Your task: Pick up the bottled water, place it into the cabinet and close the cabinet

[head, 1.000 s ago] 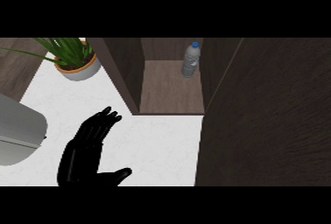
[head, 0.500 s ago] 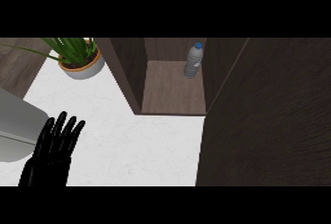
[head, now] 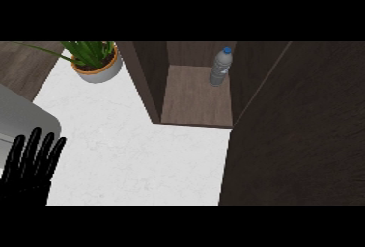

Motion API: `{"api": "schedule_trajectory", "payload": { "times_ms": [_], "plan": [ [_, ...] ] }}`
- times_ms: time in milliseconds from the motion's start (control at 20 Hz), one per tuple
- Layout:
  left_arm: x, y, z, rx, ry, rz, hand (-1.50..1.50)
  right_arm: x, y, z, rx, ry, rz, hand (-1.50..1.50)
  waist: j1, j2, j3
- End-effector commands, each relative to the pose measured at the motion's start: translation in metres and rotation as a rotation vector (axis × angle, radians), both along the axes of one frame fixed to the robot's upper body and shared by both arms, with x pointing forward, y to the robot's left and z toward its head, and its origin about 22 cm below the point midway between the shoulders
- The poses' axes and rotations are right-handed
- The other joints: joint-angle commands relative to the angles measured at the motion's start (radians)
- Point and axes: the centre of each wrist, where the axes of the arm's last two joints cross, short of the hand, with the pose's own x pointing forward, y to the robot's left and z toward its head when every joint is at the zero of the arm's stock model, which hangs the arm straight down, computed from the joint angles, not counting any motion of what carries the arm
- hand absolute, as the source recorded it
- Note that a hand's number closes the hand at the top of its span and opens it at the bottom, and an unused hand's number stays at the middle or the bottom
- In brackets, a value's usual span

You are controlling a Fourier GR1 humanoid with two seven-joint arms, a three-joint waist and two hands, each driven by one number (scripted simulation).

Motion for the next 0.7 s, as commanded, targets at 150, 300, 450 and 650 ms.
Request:
{"api": "schedule_trajectory", "payload": {
  "times_ms": [150,300,450,650],
  "plan": [
    [-0.009,0.019,0.005,-0.005,0.004,-0.048,-1.50,-0.002,0.030,0.026,0.092,-0.056,0.194,1.50,0.067,0.018,-0.002],
    [-0.008,0.023,0.008,0.013,-0.017,-0.064,-1.50,0.001,0.033,0.022,0.056,-0.039,0.202,1.50,0.081,0.022,-0.003],
    [-0.008,0.028,0.012,0.022,-0.029,-0.094,-1.50,0.008,0.033,0.021,0.023,-0.064,0.183,1.50,0.107,0.029,-0.004],
    [-0.007,0.030,0.017,0.023,-0.032,-0.135,-1.50,0.016,0.036,0.016,-0.010,-0.064,0.223,1.50,0.139,0.039,-0.005]
  ]
}}
